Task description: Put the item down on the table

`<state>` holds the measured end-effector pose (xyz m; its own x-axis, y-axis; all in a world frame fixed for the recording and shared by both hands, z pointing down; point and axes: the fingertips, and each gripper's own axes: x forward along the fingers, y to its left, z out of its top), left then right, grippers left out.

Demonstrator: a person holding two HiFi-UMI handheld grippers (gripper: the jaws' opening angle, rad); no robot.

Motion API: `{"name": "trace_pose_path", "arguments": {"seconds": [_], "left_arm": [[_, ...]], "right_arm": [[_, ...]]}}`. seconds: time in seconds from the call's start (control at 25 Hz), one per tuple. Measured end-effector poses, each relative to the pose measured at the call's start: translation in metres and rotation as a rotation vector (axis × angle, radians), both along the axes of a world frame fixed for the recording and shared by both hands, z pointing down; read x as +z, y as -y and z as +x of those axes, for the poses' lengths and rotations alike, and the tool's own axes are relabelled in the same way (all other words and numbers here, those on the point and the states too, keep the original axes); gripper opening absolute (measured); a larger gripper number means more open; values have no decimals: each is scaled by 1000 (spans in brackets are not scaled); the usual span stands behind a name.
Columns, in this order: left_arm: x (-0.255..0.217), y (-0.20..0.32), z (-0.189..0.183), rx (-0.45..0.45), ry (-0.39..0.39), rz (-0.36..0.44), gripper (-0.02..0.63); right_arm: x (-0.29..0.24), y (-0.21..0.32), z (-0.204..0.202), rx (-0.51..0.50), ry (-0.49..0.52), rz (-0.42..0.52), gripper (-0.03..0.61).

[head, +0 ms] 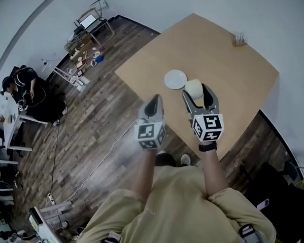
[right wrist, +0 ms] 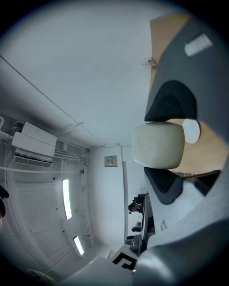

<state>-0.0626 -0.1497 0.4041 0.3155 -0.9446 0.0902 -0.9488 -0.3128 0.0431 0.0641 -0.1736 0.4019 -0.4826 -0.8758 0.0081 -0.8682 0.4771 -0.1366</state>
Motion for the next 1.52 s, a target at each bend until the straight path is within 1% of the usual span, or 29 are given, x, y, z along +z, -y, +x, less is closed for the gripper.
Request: {"name": "trace_pose_path", "arguments": {"seconds": [0.2,0.44,0.6,0.72,0.92,1.04,1.28,1.52], "left_arm": [[27,40,-6,29,10,-51,2],[62,115,3,82,-9,-116,2],[84,163,-3,95,-7,-160,2],[105,191,-8,102,-6,-203,2],[143,234,-20,99,-15,-279,2],[161,254,-30,99,-24,-326,2],[216,281,-45,109,-34,-403,2],[242,294,-49,113,-42,-448,2]], "right_arm": [[32,35,-15,2,-8,-61,319],[69,101,-13,40,-23,-134,319],[94,145,-22,43,-50,-189,319],[117,174,-32,40,-72,-235,319],[166,219,-53,11,-135,-321,319],[194,240,-66,5,-165,-381,319],[269,268,-91,-9,-246,-475,319],[317,279,-101,-24,-331,-560,319]]}}
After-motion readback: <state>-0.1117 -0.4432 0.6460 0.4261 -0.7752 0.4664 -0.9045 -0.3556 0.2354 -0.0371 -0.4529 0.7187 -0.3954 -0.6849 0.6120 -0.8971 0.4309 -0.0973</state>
